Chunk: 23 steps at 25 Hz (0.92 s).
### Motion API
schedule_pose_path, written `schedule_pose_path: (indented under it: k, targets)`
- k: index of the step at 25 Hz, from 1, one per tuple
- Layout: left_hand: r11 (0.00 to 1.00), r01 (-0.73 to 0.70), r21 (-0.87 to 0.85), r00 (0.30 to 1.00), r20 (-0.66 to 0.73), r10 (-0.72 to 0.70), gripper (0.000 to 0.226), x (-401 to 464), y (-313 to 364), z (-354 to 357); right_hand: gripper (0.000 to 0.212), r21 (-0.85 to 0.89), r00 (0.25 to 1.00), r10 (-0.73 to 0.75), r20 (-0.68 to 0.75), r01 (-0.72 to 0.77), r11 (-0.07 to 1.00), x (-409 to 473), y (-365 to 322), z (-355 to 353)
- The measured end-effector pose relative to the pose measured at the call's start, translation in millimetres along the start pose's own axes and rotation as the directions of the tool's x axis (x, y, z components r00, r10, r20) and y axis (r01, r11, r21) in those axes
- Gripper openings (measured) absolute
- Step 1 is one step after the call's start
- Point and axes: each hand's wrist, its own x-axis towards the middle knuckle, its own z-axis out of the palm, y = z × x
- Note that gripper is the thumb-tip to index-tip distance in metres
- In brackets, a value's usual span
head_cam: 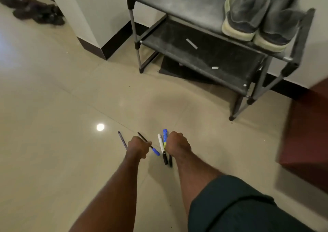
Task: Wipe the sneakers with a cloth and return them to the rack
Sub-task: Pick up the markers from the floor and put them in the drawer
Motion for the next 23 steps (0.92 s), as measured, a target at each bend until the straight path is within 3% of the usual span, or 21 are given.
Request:
schedule_pose_path:
  k: [4,8,14,20,23]
  targets:
    - [0.996,0.088,0.01,0.987,-0.133,-0.086,0.051,23,-40,52,0.028,-0.075,0.998,0.037,-0.056,-0.041,0.996,23,14,40]
    - [0.991,0.117,0.058,0.983,-0.15,-0.107,0.059,25,-57,72,0.036,-0.098,0.999,0.007,-0.034,-0.011,0.995,32,10,71]
    - [0.988,0.072,0.138,0.978,-0.205,-0.043,0.045,30,-33,68,0.033,-0.162,0.998,-0.033,-0.048,0.025,0.986,33,8,96]
    - [0.99,0.1,0.103,0.982,-0.171,-0.081,0.036,30,-36,70,0.039,-0.048,0.999,0.038,-0.008,-0.038,0.998,32,8,92]
    - [0.973,0.086,0.213,0.983,-0.179,-0.047,0.024,25,-40,72,0.037,-0.102,1.0,0.013,0.007,-0.012,0.995,28,13,90]
